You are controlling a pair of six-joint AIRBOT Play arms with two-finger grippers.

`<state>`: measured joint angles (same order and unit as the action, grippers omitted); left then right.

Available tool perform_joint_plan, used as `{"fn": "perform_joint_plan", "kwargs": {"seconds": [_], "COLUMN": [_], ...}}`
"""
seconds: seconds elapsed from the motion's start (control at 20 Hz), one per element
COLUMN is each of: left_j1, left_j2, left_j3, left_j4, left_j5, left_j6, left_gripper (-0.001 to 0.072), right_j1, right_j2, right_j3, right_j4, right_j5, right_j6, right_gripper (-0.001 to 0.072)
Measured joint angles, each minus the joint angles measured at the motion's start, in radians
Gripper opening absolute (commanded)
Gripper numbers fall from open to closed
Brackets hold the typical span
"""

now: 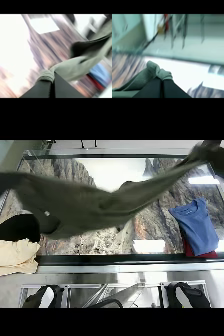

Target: Fold the shirts.

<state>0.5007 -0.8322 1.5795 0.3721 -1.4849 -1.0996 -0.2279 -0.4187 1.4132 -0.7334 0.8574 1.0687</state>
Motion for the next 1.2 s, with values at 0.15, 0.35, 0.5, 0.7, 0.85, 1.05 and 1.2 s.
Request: {"fn": "perform_joint_plan", "kwargs": {"seconds": [0.15,0.35,0.5,0.7,0.85,1.05,1.2], "left_j1": [0.026,-0.151,-0.351,-0.595,-0.671,-0.665,-0.636], "left_j2": [0.086,0.111,0.09,-0.016,-0.156,-0.337,-0.468], "left_j3": [0.152,0.303,0.34,0.257,0.169,0.104,0.089], "left_j4": [0.082,0.446,0.696,0.918,1.02,1.019,0.934], "left_j5": [0.019,0.046,0.061,0.127,0.163,0.203,0.246], "left_j6": [-0.047,-0.141,-0.185,-0.208,-0.229,-0.236,-0.214], "left_gripper": [0.0014,0.0015,0.0015,0.0015,0.0014,0.0015,0.0014], "right_j1": [-0.038,-0.054,-0.077,-0.172,-0.217,-0.214,-0.146], "right_j2": [0.092,0.161,0.145,0.06,-0.013,-0.14,-0.278], "right_j3": [0.051,0.072,0.059,-0.069,-0.214,-0.325,-0.352], "right_j4": [-0.003,-0.006,0.034,0.188,0.333,0.434,0.462], "right_j5": [-0.079,-0.107,-0.041,0.05,0.073,0.099,0.09], "right_j6": [0.01,0.025,0.052,0.059,-0.006,-0.076,-0.15], "right_gripper": [0.0017,0.0017,0.0016,0.0017,0.0017,0.0017,0.0017]}}
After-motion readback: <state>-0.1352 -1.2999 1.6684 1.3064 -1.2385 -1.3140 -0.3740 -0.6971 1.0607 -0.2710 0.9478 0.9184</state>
